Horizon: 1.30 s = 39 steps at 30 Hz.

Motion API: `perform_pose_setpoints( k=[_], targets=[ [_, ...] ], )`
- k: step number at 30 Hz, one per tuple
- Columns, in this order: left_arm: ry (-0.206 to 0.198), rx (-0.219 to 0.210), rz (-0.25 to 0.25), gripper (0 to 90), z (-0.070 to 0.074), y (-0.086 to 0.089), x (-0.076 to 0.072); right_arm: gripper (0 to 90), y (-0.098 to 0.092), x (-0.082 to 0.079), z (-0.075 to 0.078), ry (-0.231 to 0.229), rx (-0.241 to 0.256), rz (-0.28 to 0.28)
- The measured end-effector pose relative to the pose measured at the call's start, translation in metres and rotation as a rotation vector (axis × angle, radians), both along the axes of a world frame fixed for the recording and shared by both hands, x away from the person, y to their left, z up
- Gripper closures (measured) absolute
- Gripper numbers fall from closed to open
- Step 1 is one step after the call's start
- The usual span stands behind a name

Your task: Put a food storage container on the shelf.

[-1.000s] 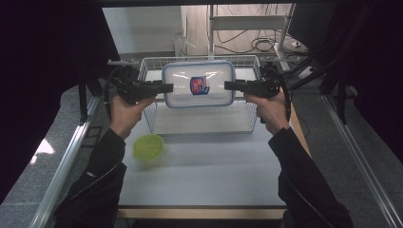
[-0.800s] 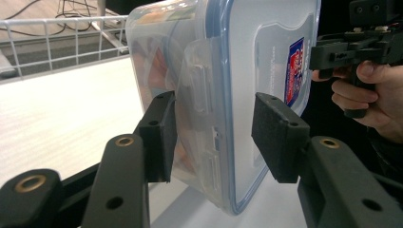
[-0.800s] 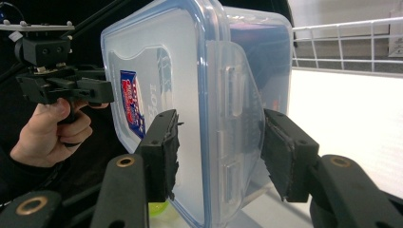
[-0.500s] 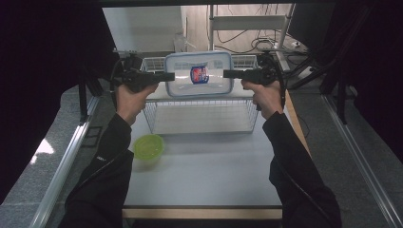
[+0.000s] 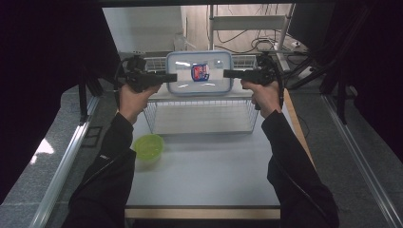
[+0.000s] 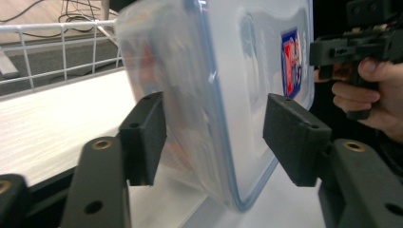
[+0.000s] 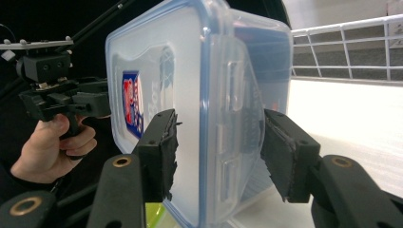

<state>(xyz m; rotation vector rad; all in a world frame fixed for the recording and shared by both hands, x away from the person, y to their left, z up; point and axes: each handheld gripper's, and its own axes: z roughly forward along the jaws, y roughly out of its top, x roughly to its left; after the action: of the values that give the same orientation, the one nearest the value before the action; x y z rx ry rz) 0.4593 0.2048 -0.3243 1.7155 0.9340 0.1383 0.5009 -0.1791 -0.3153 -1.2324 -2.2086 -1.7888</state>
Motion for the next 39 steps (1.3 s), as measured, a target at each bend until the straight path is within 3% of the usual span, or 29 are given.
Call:
perform_pose_setpoints(
  k=[10,13,17,20,21,23,25,26,28,33,34,35,36,39],
  targets=[
    [0.001,0.011,-0.008,34.4,0.001,-0.001,0.002,45.2,0.001,0.001,0.000,-0.004,-0.008,-0.014],
    [-0.010,0.054,0.001,31.6,0.000,-0.004,0.004,44.1,0.002,0.001,-0.002,-0.008,-0.010,-0.018],
    [-0.009,0.061,0.013,25.3,-0.001,-0.006,0.009,43.1,0.003,0.002,-0.003,0.008,-0.002,-0.017],
    [-0.025,0.115,0.048,23.0,0.002,-0.005,0.011,40.2,0.002,0.002,-0.005,0.010,0.000,-0.019],
    [-0.025,0.115,0.048,21.9,0.002,-0.005,0.011,38.6,0.001,0.003,-0.005,0.021,0.010,-0.022],
    [-0.024,0.076,0.044,22.0,0.002,-0.001,0.011,38.2,-0.002,0.004,-0.006,0.029,0.018,-0.040],
    [-0.028,0.104,0.037,22.4,0.000,-0.003,0.010,44.3,-0.008,0.005,-0.006,0.007,-0.007,-0.085],
    [-0.036,0.119,0.037,22.4,-0.001,-0.004,0.009,44.7,-0.012,0.006,-0.006,0.003,0.007,-0.088],
    [-0.046,0.115,0.028,22.4,-0.003,-0.005,0.007,46.1,-0.017,0.004,-0.006,-0.008,0.007,-0.110],
    [-0.070,0.104,0.023,25.0,-0.005,-0.003,0.001,51.3,-0.021,-0.009,0.000,-0.060,-0.054,-0.125],
    [-0.091,0.101,0.022,27.7,-0.005,0.000,-0.005,57.3,-0.022,-0.022,0.005,-0.099,-0.082,-0.115],
    [-0.091,0.101,0.022,29.7,-0.005,0.000,-0.005,57.3,-0.022,-0.022,0.005,-0.099,-0.082,-0.115],
    [-0.106,0.095,0.025,32.3,-0.007,0.003,-0.011,65.0,-0.021,-0.038,0.008,-0.150,-0.125,-0.108],
    [-0.117,0.070,0.025,41.5,-0.010,0.008,-0.018,76.0,-0.016,-0.058,0.006,-0.190,-0.177,-0.064]
  ],
)
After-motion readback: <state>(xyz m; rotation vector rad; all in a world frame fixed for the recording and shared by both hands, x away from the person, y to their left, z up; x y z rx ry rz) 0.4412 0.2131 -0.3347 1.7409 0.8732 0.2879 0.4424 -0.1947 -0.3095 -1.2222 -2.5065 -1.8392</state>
